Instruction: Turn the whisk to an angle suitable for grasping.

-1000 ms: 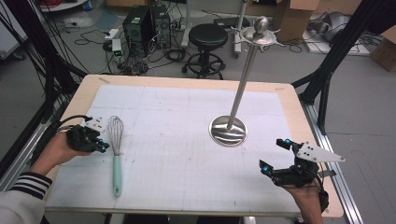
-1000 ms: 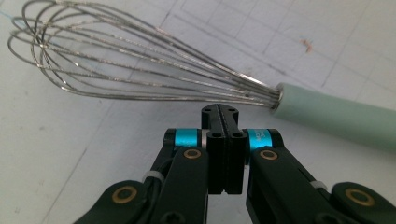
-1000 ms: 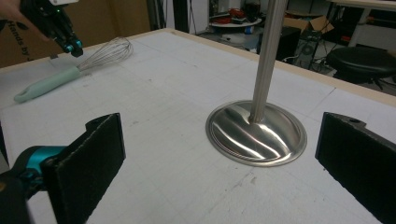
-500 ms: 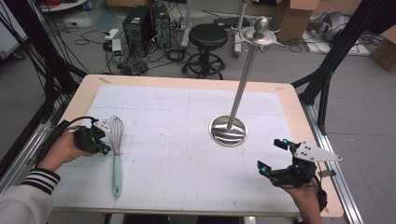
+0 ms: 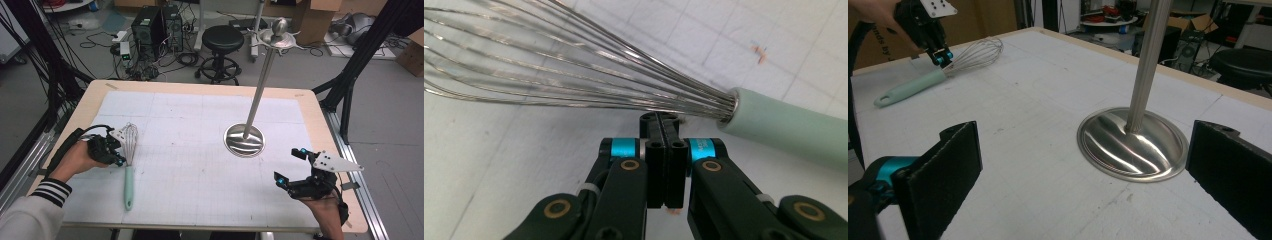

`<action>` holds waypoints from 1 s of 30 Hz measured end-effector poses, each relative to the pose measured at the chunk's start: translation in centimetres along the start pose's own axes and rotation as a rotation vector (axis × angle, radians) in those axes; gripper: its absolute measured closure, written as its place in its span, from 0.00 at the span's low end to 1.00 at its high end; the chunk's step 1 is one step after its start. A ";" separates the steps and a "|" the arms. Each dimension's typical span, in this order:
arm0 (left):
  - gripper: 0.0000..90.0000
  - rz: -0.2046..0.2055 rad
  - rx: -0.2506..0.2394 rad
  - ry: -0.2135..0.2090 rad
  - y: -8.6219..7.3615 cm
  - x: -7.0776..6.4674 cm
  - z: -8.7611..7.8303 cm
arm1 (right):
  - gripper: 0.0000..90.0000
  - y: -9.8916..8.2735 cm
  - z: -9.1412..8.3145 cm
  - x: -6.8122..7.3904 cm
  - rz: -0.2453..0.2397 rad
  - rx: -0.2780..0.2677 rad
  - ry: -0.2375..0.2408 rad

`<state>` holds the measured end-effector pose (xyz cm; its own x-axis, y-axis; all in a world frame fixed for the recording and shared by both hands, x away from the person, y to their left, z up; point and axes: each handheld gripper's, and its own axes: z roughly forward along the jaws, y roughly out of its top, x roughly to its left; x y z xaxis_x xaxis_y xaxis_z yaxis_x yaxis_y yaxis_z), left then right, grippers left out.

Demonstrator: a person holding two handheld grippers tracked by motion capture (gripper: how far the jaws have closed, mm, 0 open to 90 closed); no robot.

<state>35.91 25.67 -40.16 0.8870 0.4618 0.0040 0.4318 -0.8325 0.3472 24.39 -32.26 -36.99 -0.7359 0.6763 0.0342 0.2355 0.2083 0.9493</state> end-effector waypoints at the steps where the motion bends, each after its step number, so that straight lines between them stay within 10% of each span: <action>1: 1.00 -0.005 -0.007 -0.001 0.1 -0.1 0.1 | 0.01 0.0 0.0 0.0 0.000 0.000 0.000; 30: 1.00 0.079 0.002 -0.005 2.8 -1.6 0.8 | 0.01 0.2 0.3 0.0 -0.004 0.003 0.012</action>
<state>35.81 22.32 -39.89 0.9190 0.3935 0.0263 0.3612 -0.8666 0.3442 24.63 -32.03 -36.94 -0.7442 0.6671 0.0344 0.2348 0.2131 0.9484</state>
